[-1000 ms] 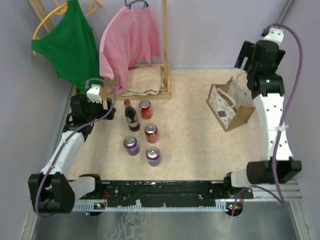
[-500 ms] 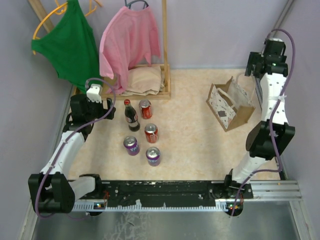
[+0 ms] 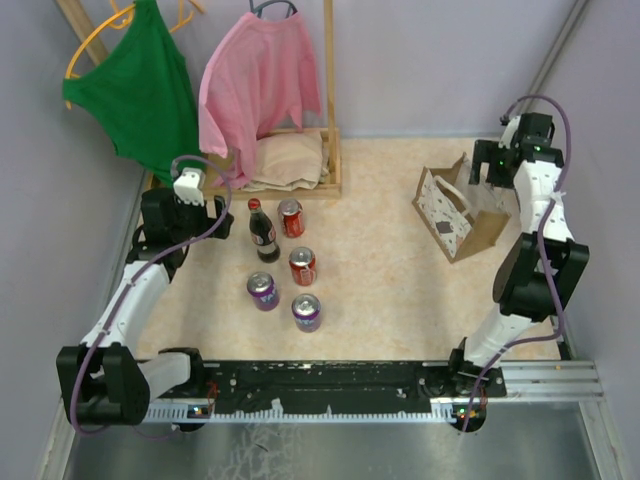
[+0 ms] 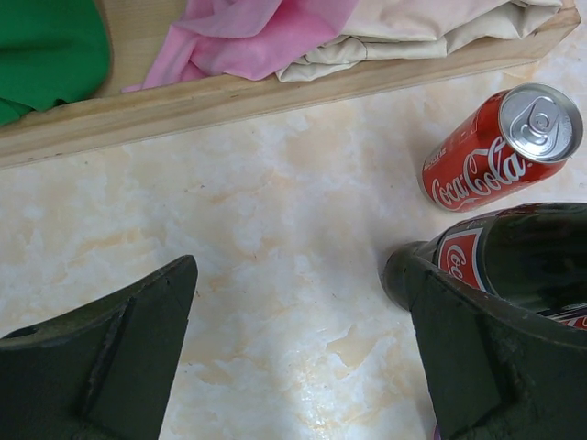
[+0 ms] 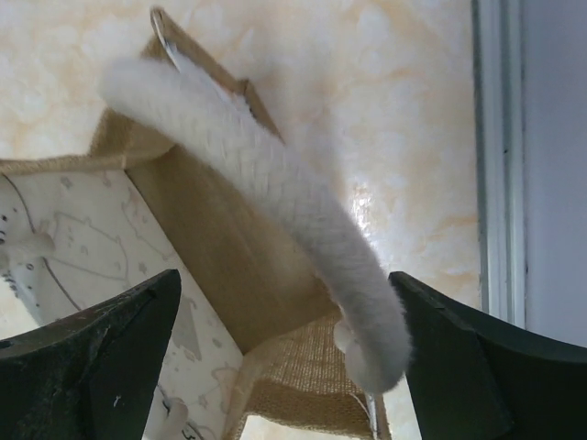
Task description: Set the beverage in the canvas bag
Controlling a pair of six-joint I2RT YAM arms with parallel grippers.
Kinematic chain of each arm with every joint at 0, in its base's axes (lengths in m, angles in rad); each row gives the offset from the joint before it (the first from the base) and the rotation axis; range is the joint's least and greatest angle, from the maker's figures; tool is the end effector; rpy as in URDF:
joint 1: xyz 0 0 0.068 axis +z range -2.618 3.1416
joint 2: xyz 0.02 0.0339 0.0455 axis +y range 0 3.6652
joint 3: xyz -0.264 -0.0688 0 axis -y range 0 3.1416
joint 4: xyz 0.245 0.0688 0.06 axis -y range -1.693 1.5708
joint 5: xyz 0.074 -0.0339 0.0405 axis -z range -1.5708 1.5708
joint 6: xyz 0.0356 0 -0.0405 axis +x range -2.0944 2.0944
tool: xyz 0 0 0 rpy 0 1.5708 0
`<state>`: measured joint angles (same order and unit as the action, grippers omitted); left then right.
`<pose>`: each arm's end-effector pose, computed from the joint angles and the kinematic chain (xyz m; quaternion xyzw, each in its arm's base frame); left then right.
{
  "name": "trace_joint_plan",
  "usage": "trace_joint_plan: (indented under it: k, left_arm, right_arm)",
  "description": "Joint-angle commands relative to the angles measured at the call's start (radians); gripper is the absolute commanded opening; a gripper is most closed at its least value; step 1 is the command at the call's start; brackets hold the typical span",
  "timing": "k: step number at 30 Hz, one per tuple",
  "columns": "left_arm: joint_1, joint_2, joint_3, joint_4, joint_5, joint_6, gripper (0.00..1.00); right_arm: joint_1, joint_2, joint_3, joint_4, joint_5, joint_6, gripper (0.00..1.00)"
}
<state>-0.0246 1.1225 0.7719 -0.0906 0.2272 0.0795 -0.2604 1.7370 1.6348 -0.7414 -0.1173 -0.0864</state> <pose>0.2543 -0.0143 0.2772 0.1043 0.8350 -0.0811 0.5342 0.3743 -0.0954 0.3269 0.0603 0.9313 -0.0073 0.3592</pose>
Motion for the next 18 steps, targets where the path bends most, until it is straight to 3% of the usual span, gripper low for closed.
trace_joint_plan:
  k: [1,8,12,15,18]
  left_arm:
    - [-0.004,0.015,0.023,0.015,0.029,-0.017,1.00]
    - [-0.004,0.031,0.030,0.019,0.038,-0.028,1.00]
    - [-0.004,0.030,0.027,0.022,0.043,-0.037,1.00]
    - [-0.003,0.028,0.023,0.022,0.046,-0.041,1.00]
    - [-0.004,0.027,0.021,0.023,0.047,-0.044,1.00]
  right_arm:
    - [-0.002,-0.047,-0.051,0.050,-0.020,-0.049,0.94]
    - [-0.002,-0.050,-0.146,0.114,0.032,-0.084,0.89]
    - [-0.001,-0.052,-0.195,0.149,0.052,-0.087,0.77]
    - [-0.001,-0.063,-0.224,0.166,0.052,-0.084,0.51]
    - [0.001,-0.075,-0.253,0.180,0.033,-0.075,0.15]
